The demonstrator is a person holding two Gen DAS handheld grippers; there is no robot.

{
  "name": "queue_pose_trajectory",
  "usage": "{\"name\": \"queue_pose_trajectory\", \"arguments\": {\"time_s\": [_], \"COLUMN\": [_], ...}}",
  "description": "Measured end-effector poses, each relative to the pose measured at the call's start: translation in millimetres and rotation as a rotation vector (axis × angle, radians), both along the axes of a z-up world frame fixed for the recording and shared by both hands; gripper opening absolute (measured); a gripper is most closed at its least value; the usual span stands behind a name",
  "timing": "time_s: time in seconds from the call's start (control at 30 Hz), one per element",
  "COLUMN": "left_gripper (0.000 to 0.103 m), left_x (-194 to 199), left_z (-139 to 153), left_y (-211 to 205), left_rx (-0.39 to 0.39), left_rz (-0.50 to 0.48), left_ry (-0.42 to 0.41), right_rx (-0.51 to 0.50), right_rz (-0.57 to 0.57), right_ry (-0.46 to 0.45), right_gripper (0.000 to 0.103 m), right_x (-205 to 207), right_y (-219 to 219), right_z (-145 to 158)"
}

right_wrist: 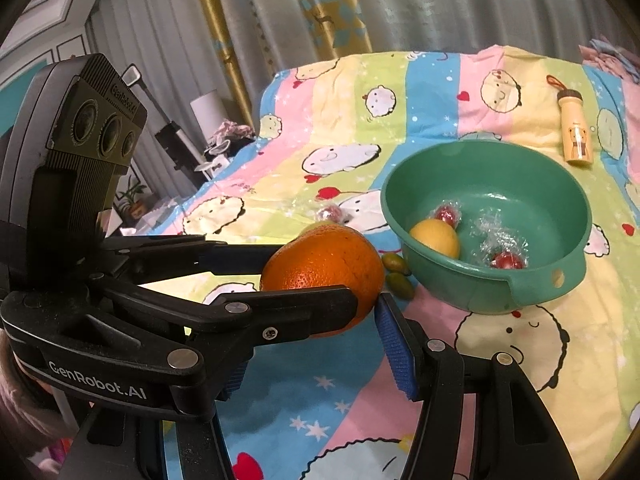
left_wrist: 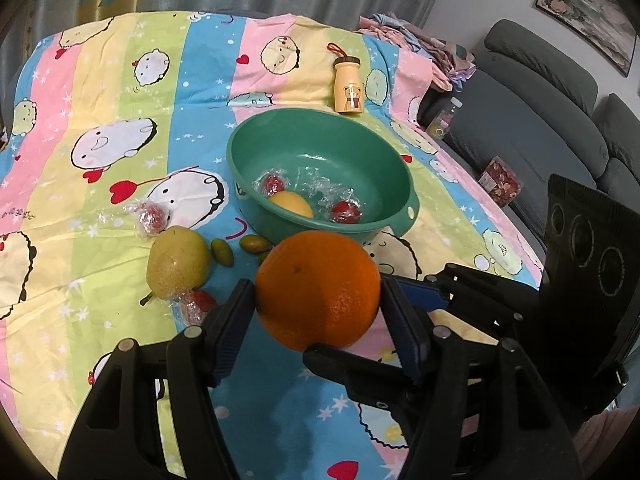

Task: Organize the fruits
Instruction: 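Carry the orange in the right gripper toward the green bowl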

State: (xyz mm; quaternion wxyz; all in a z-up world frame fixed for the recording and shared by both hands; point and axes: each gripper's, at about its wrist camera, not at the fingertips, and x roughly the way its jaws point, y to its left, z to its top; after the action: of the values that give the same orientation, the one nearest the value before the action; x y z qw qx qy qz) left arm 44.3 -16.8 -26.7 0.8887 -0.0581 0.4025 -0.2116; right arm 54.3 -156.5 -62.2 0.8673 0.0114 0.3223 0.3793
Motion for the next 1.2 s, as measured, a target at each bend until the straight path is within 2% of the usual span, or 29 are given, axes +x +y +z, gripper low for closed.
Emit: {"name": "queue_pose_trajectory", "arguments": {"time_s": [0.5,1.2], "left_gripper": [0.064,0.064], "left_x": [-5,13], "left_z": [19,22], "left_y": [-18,-44], "left_rx": [0.026,0.043], "left_rz": [-0.02,-0.07], "left_ry": [-0.042,-0.047], "right_rx": [0.041,0.079], "right_rz": [-0.024,-0.085], "right_ry": [-0.04,-0.057], "right_gripper": [0.061,0.061], "right_x": [-9,2], "right_y": [-20,-42], "right_z": [13,14]}}
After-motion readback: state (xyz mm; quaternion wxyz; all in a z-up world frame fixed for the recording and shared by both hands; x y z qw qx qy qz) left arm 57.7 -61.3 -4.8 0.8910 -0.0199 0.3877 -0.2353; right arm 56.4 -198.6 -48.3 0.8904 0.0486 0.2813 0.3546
